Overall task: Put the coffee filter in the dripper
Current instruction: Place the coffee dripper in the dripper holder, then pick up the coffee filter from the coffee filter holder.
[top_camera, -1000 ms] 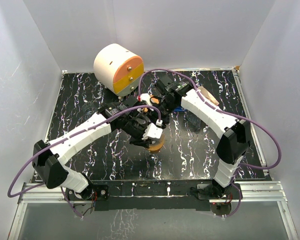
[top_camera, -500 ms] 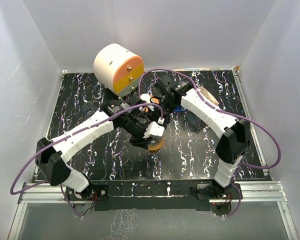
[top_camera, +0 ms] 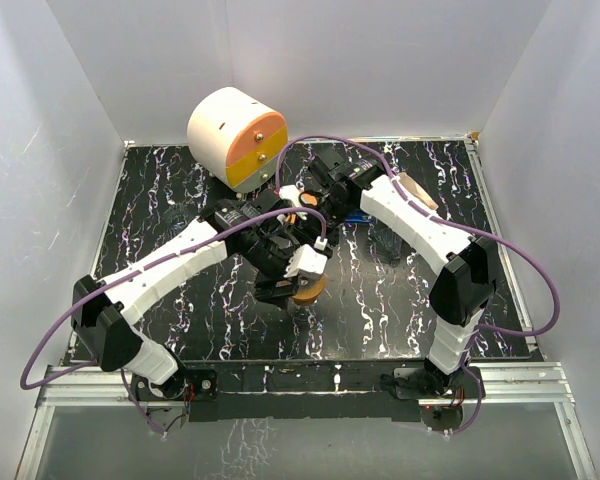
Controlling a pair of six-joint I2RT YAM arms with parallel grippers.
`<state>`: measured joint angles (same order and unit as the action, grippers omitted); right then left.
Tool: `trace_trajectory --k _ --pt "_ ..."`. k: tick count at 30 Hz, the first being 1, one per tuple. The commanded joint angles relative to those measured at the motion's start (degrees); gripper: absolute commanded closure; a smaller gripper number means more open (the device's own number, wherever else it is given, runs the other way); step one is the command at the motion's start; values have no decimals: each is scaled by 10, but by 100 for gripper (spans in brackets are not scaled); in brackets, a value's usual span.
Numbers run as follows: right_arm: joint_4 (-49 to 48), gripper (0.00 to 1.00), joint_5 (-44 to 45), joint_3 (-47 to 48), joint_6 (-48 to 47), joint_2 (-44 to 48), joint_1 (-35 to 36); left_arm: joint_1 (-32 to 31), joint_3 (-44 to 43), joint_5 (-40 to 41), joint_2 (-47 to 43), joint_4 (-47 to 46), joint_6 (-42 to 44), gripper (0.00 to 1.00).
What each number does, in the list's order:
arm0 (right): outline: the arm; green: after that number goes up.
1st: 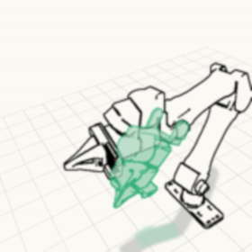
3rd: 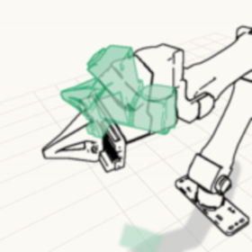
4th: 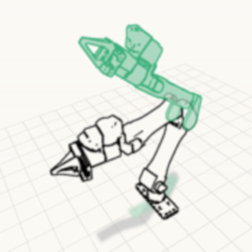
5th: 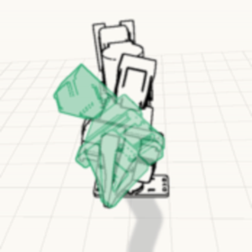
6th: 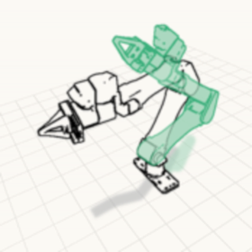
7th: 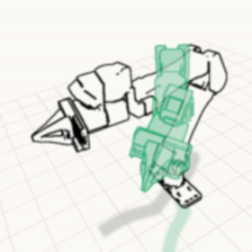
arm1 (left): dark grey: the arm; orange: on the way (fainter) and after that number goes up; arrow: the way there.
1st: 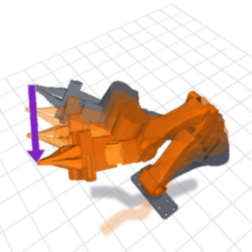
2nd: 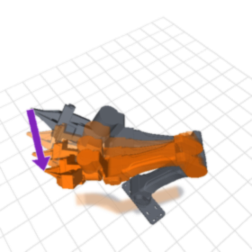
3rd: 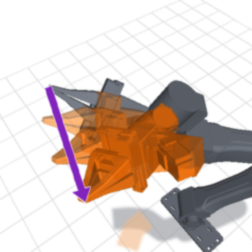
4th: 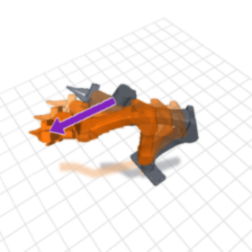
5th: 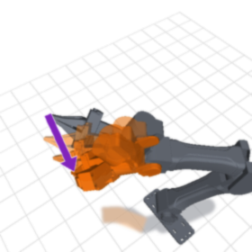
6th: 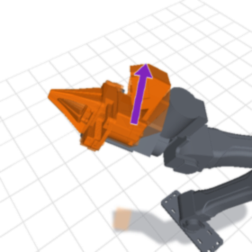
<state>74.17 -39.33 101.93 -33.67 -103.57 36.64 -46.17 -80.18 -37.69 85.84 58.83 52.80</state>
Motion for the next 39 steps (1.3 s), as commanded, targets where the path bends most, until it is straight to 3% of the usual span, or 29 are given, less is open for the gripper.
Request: trace_trajectory --k 1,8,19,29,39 --pt "9 52 -1 39 -13 2 -3 6 -26 -1 2 41 -4 34" --pt "11 47 4 52 -14 4 -4 6 -51 -6 7 48 -3 26" --pt "12 46 11 93 -11 18 -25 25 -98 -31 4 67 -6 22" --pt "-11 45 -27 113 -3 77 -101 131 -132 -80 -25 69 -34 17" --pt "-93 39 -33 21 42 174 -186 272 -126 -60 -72 -12 -155 13"
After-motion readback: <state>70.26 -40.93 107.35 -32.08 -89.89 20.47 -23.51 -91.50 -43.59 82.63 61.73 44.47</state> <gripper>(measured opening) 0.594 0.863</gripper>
